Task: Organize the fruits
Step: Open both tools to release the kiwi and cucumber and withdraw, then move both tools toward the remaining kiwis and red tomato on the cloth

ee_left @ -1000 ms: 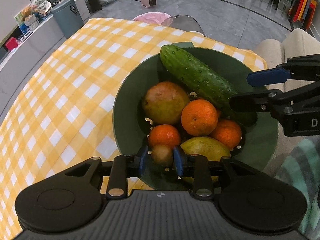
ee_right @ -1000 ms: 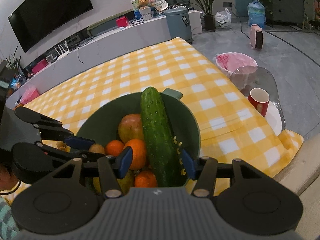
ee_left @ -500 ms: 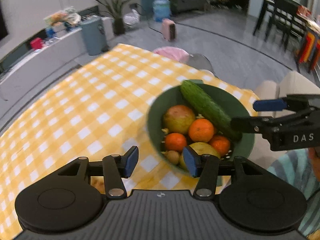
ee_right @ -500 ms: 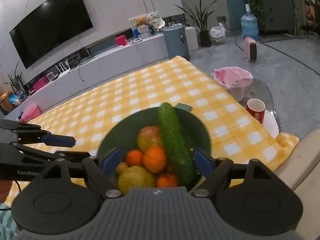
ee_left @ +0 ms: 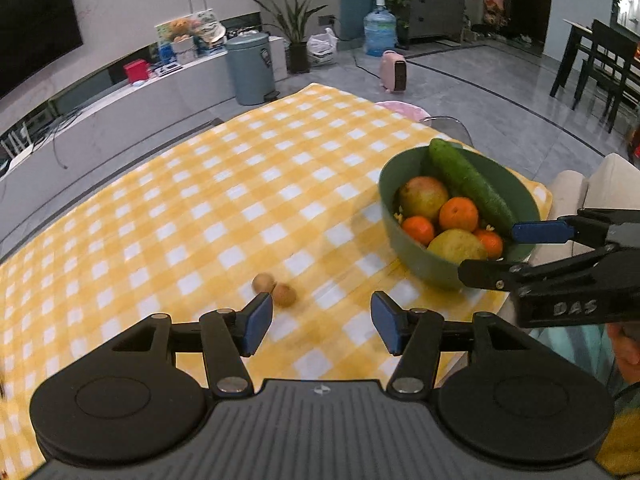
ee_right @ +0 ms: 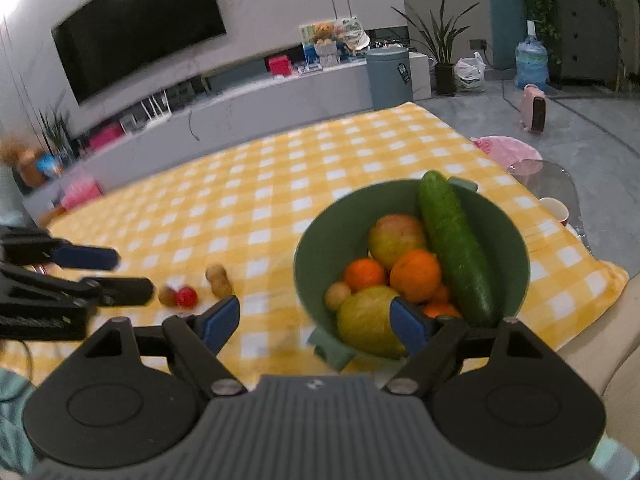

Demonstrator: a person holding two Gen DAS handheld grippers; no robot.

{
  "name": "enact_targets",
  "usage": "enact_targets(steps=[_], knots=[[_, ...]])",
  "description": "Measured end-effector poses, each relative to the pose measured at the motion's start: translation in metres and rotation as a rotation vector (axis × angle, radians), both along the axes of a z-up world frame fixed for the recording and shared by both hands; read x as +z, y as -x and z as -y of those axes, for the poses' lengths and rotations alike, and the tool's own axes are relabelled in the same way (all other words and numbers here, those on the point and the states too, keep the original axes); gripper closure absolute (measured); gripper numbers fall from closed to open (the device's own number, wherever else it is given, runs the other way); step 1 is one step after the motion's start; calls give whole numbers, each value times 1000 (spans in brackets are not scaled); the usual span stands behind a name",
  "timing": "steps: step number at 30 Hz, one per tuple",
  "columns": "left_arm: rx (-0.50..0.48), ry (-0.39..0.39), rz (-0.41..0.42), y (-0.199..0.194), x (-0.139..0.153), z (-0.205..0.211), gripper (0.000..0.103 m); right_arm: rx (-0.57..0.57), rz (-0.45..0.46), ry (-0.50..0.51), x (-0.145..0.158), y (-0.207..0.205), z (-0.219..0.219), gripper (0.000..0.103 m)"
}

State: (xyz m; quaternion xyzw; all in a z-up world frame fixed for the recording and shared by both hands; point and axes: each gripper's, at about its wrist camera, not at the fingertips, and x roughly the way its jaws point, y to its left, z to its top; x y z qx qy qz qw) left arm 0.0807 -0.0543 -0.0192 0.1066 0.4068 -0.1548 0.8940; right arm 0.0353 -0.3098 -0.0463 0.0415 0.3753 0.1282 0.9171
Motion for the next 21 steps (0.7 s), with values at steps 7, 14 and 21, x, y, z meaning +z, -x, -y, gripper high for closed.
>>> enact_targets(steps=[7,14,21], knots=[[48,55,-11,16,-8,-34,33,73,-21,54,-13,12,-37,24],[86,91,-15,16,-15,-57,33,96,23,86,-15,19,-65,24],[155,171,36,11,-13,-80,30,126,57,56,-13,12,-81,22]])
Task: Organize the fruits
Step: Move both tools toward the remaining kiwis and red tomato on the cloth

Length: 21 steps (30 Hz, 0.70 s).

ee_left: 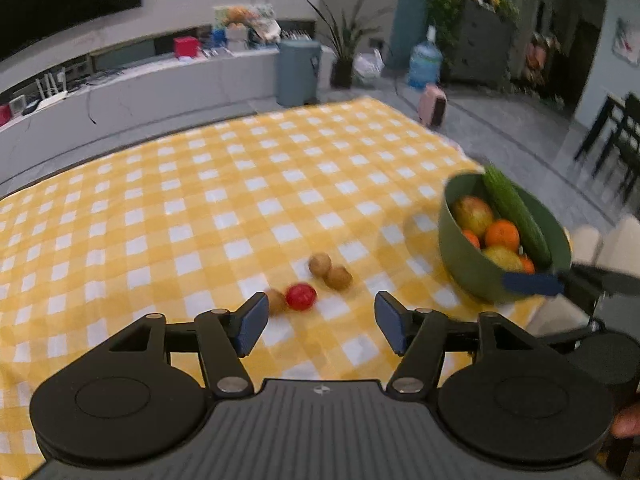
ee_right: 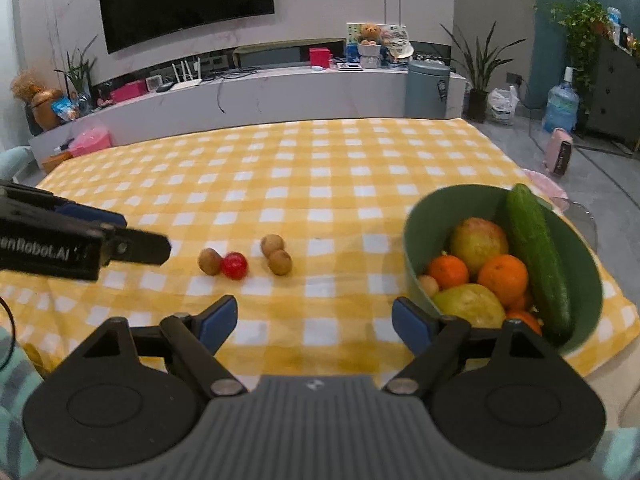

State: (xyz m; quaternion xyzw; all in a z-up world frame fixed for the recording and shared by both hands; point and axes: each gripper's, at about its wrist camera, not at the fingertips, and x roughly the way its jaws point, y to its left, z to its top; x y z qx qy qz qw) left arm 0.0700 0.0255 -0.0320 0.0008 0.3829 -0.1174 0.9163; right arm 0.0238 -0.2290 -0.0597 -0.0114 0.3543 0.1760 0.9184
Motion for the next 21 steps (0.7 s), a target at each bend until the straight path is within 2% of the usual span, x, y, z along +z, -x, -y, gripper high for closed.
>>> enact_targets(steps=[5,13,14,16,21], knots=[[10,9,15,-5,-2,-8,30,73,34,-42,1,-8,-9,22],[27,59,-58,-18,-17,-20,33,98,-23,-37,-14,-32,-22,23],[20,56,-72,-20,-20,-19,37,109,-32,-24,-17,-36,-24,27],[10,55,-101,-25,-27,-18,42,128,-49,-5,-24,-41,-27,47],[34,61,-135,-38,-44,-19,54,147,-59,21,-36,-52,-32,66]])
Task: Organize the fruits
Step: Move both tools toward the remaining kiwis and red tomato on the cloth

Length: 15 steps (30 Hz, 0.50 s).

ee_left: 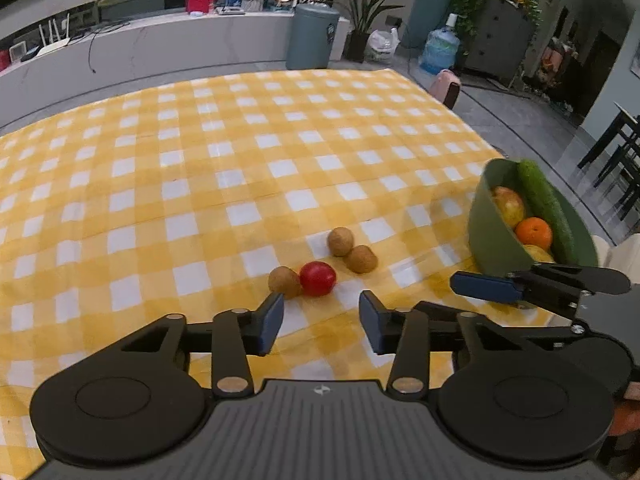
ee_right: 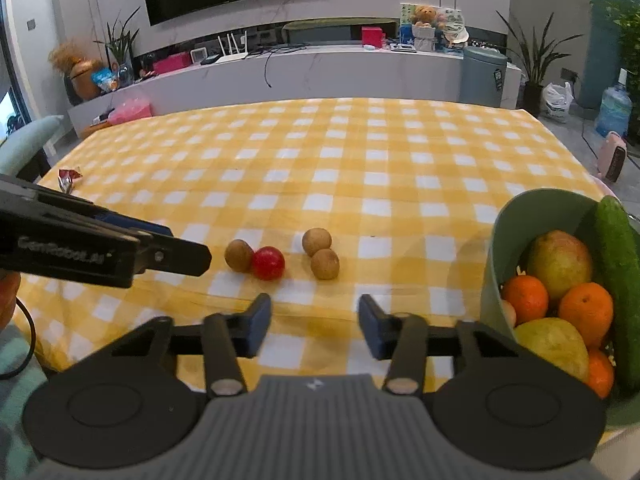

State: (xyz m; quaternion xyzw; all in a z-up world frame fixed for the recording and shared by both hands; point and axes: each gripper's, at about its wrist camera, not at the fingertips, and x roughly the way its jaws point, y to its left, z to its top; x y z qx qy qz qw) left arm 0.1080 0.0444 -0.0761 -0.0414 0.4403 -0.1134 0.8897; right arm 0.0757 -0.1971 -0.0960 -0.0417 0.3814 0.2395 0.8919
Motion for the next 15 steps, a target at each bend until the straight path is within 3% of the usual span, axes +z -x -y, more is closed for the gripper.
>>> enact_targets(steps=[4,8,15], knots=[[-16,-53,-1,-13,-12,2,55,-6,-12,-1,-7,-13,-1,69],[-4,-94,-15,-24,-22,-2,65,-14,-27,-16,-13,-28,-4,69],[-10,-92,-32,-32,-39,-9,67,-12,-45,-39,-21,-46,-17,69]])
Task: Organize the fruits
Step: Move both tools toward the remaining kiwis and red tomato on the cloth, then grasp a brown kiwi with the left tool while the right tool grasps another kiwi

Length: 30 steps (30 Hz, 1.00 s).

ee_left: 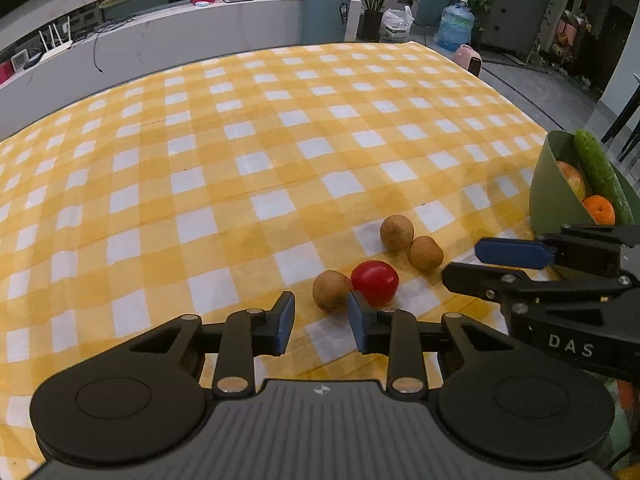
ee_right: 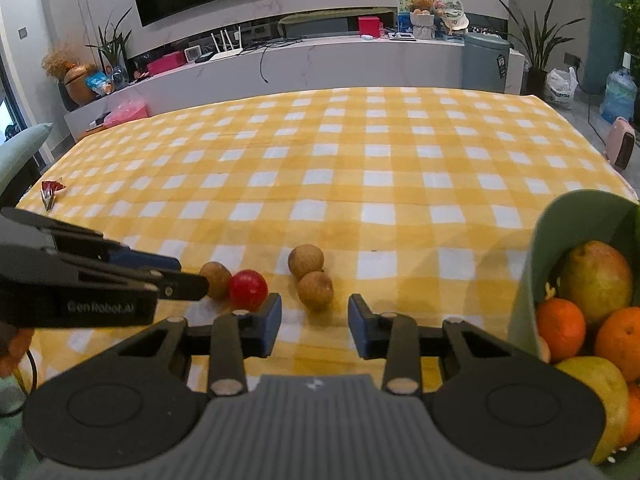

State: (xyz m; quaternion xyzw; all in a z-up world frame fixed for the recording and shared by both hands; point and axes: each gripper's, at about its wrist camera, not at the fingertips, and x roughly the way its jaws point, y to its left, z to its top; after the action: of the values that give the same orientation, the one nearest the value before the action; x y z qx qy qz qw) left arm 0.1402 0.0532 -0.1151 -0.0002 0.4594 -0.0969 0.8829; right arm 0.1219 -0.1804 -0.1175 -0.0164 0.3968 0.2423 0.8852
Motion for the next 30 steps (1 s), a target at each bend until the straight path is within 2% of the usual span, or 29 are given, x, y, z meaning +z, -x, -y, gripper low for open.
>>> enact_targets(steps=[10,17,18,19,20,30], knots=[[-54,-8,53,-2,-8,6,67,-13,-26,-12,-11,-16,-6,72],[-60,22,61,-6,-10,3,66,-10,-42,-16,-18,-25,-12,76],[-60,25,62,-6,-10,2,66,-10,-42,-11,-18,-26,-13,77],[-58,29,61,-7,-9,1,66,-10,-44,-6,-18,-26,-13,84],[-56,31,61,-7,-9,1,66,-11,-46,-3,-18,-26,-13,84],[-80,-28,87,-7,-7,9,67,-25,-55,3,-11,-12,3,84]])
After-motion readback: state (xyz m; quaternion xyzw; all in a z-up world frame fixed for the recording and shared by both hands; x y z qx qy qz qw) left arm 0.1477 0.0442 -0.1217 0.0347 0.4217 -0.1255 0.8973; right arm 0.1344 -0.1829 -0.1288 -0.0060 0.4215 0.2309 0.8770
